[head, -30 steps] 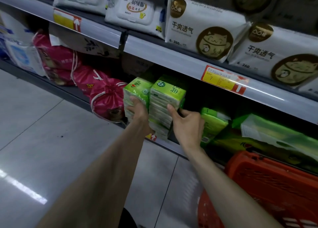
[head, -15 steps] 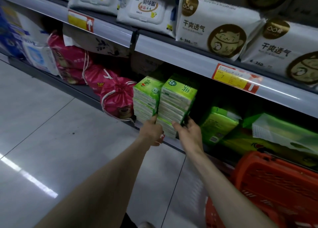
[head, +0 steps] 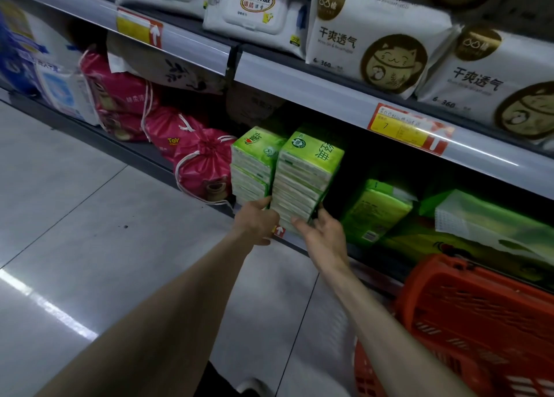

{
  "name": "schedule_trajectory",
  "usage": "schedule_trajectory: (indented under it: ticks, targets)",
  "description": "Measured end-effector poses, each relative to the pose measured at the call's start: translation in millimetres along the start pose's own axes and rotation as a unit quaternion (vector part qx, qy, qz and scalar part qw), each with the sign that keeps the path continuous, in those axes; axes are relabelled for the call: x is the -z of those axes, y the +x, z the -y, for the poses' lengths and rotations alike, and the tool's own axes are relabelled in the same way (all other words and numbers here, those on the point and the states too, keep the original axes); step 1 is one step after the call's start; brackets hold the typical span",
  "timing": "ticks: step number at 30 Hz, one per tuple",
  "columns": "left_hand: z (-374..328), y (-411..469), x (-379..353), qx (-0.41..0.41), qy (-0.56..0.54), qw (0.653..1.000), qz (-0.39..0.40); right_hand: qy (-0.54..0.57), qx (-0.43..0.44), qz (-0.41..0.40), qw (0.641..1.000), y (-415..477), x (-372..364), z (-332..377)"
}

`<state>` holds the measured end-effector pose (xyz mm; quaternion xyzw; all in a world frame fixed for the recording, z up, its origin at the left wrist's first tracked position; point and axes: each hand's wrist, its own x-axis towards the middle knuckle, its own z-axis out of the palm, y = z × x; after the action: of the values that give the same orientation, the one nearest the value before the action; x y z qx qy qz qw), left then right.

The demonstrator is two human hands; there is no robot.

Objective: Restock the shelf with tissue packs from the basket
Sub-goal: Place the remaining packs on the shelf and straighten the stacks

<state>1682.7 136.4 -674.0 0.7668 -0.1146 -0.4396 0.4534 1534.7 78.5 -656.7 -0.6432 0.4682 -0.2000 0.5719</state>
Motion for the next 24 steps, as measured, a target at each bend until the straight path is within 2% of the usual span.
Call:
schedule_trajectory:
  ticks: [2, 4, 5, 7, 8, 11, 13, 16, 19, 24]
  targets:
    - [2, 8, 5, 0.035, -0.094, 0.994, -0.051, 0.009, -0.001, -0.027, 1.0, -1, -2, -1]
    - [3, 14, 14, 0.077, -0.267, 0.955, -0.099, 0.036, -0.069, -0.06, 0.995, -1, -8, -2]
    - [4, 17, 19, 0.089, -0.346, 0.93, -0.092, 0.077, -0.127, -0.076, 0.986, -1, -12, -1]
    - [8, 19, 24, 0.108, -0.444, 0.889, -0.038, 0.262, -0.236, -0.051, 0.934, 5, -20, -6]
    - [11, 20, 24, 0.115, -0.471, 0.875, -0.015, 0.331, -0.264, -0.041, 0.905, 9, -23, -13]
    - [14, 31, 17, 0.134, -0.531, 0.836, 0.023, 0.478, -0.319, -0.001, 0.818, 12, -31, -13]
    - [5, 34, 10, 0.12, -0.556, 0.818, 0.082, 0.541, -0.306, 0.033, 0.783, 18, -26, -11]
    - [-19, 26, -2, 0.078, -0.559, 0.812, 0.145, 0.599, -0.295, 0.052, 0.742, 30, -9, -2]
    - [-26, 26, -14, 0.072, -0.573, 0.802, 0.155, 0.624, -0.273, 0.066, 0.729, 34, 0, 10]
    - [-27, 24, -16, 0.09, -0.554, 0.819, 0.121, 0.603, -0.275, 0.047, 0.748, 28, -1, 14]
